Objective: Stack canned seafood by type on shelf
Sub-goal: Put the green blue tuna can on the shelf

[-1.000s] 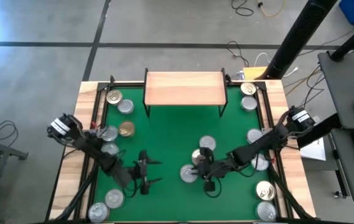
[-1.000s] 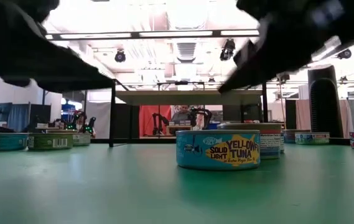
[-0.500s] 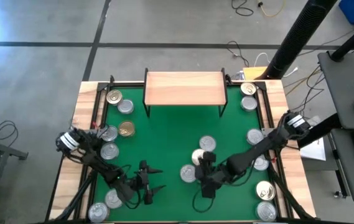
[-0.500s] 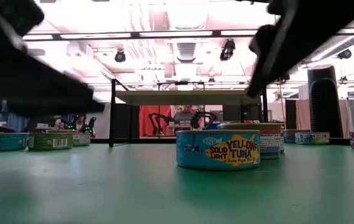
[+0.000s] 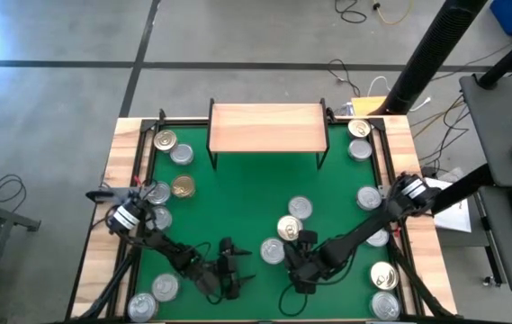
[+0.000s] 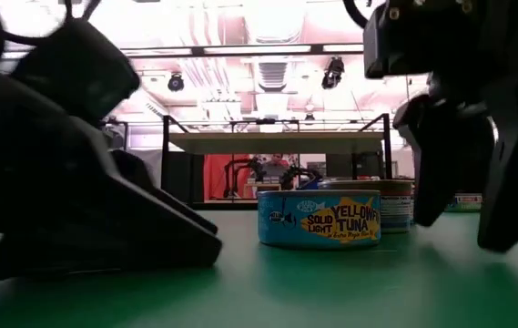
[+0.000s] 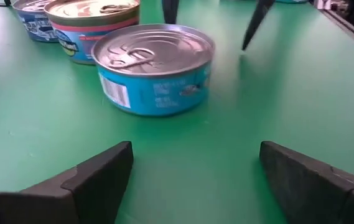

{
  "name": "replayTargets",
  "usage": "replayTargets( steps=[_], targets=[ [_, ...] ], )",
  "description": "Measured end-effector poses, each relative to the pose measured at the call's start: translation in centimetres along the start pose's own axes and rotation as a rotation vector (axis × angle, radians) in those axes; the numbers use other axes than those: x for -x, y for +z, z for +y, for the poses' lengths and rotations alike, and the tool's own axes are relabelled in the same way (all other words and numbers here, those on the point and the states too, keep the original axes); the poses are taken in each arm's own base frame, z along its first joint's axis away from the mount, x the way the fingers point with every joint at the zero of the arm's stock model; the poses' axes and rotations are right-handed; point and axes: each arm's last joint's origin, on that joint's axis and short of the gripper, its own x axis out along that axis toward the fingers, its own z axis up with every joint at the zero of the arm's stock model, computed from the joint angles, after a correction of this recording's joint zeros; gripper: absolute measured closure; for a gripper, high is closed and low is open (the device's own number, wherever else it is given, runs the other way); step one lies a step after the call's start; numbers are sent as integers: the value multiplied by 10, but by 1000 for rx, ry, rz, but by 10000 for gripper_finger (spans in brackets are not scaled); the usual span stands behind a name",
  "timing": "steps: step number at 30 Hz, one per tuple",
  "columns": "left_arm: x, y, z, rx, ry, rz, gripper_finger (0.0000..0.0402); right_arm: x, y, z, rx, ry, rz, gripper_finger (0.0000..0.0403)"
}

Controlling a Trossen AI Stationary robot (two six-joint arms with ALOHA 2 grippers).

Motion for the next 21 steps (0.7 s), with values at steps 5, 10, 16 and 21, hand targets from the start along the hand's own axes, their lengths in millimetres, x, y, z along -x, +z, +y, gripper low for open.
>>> replayTargets(
  steps=[5, 10, 16, 21],
  targets=[
    [-9, 5, 16, -2, 30, 11, 47, -4, 1, 1, 15, -9, -16, 35],
    [-24, 13, 26, -30, 16, 23, 47, -6, 9, -2, 54, -32, -87, 35],
    [-32, 24, 17, -115, 11, 4, 46, -7, 23, -4, 76, -5, -179, 34],
    [-36, 29, 15, -80, 14, 5, 46, -9, 27, -9, 94, -4, -186, 34]
  ],
)
